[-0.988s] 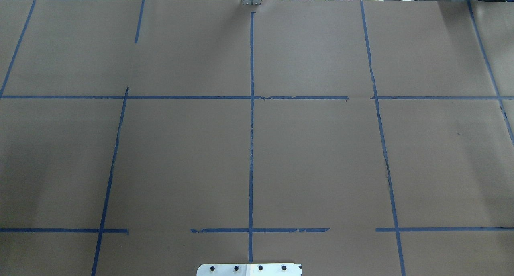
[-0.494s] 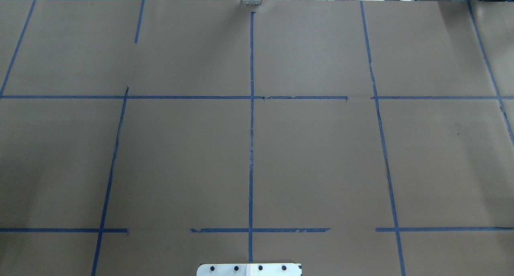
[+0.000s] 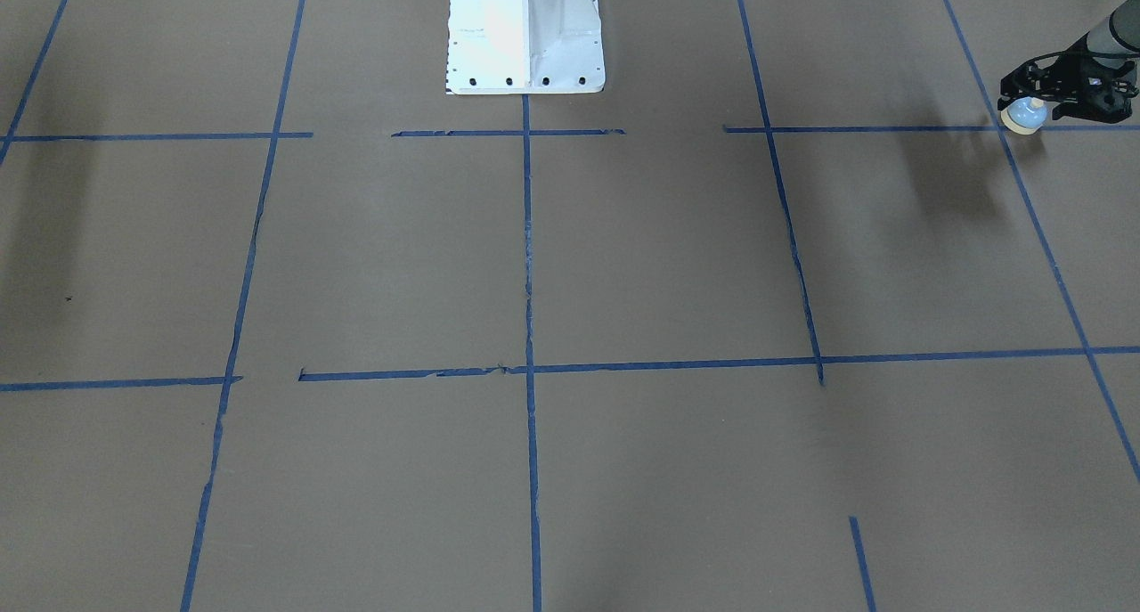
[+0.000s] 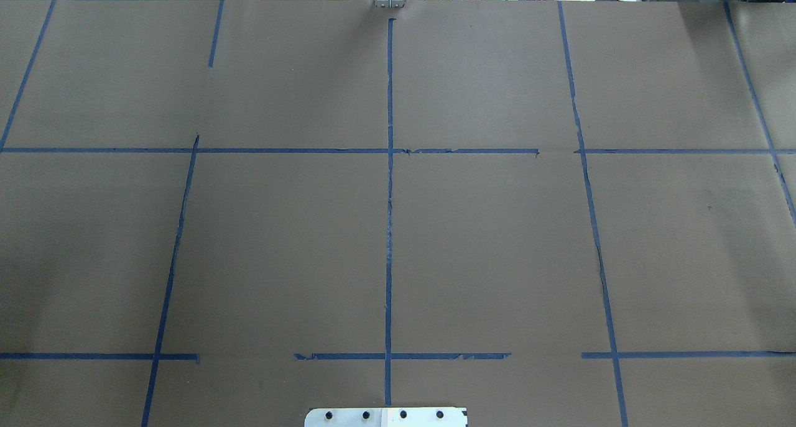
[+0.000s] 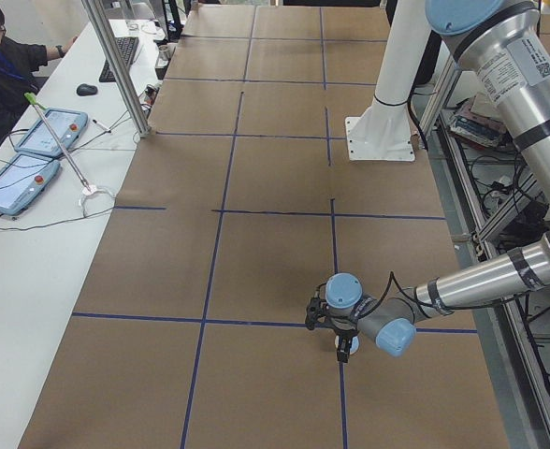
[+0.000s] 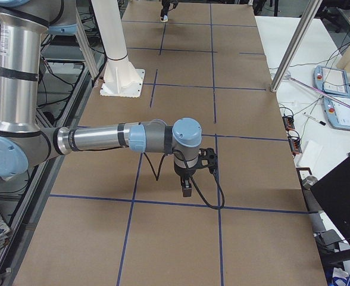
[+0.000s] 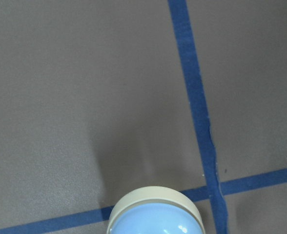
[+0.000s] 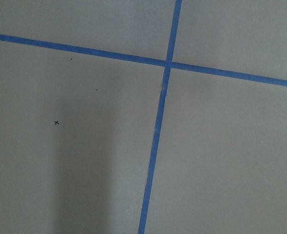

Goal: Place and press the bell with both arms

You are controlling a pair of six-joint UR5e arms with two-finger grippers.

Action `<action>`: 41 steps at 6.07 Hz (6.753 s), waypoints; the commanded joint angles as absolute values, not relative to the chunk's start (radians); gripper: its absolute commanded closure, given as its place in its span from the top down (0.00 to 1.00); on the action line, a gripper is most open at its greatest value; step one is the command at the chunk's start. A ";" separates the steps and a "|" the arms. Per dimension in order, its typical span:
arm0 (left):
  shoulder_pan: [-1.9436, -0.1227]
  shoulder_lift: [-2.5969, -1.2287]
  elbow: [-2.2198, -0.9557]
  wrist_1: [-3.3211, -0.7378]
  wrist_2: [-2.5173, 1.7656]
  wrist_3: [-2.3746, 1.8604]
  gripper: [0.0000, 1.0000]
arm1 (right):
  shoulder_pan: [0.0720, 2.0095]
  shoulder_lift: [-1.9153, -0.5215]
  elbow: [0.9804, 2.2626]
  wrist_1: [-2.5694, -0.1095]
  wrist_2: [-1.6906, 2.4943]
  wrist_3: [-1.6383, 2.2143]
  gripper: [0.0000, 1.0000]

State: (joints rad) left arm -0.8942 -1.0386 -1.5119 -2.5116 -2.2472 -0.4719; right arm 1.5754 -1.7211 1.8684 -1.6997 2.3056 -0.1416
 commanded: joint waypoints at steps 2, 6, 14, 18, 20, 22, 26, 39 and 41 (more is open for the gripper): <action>-0.891 -1.046 -1.503 -2.520 -2.243 -0.468 0.04 | 1.575 -1.721 1.878 -1.700 2.306 -0.138 1.00; -1.072 -1.064 -1.676 -2.524 -2.241 -0.480 0.00 | 1.575 -1.721 1.882 -1.701 2.307 -0.133 1.00; -0.737 -2.247 -1.750 -1.334 -2.079 -1.076 0.00 | 1.572 -1.717 1.873 -1.703 2.309 -0.124 1.00; -0.638 -2.554 -1.266 -1.595 -1.973 -1.230 0.00 | 1.572 -1.710 1.875 -1.703 2.310 -0.115 1.00; -0.580 -2.592 -1.217 -1.597 -1.945 -1.230 0.00 | 1.572 -1.710 1.873 -1.701 2.309 -0.115 1.00; -0.577 -2.625 -1.170 -1.600 -1.945 -1.227 0.00 | 1.572 -1.712 1.873 -1.703 2.309 -0.115 1.00; -0.568 -2.629 -1.089 -1.683 -1.945 -1.224 0.66 | 1.572 -1.712 1.873 -1.703 2.309 -0.114 1.00; -1.210 -1.849 -1.792 -1.473 -2.242 -0.294 1.00 | 0.779 -0.929 1.743 -1.701 2.150 0.949 0.99; -1.212 -1.839 -1.792 -1.473 -2.244 -0.285 1.00 | 0.663 -0.671 1.425 -1.634 2.042 1.104 0.69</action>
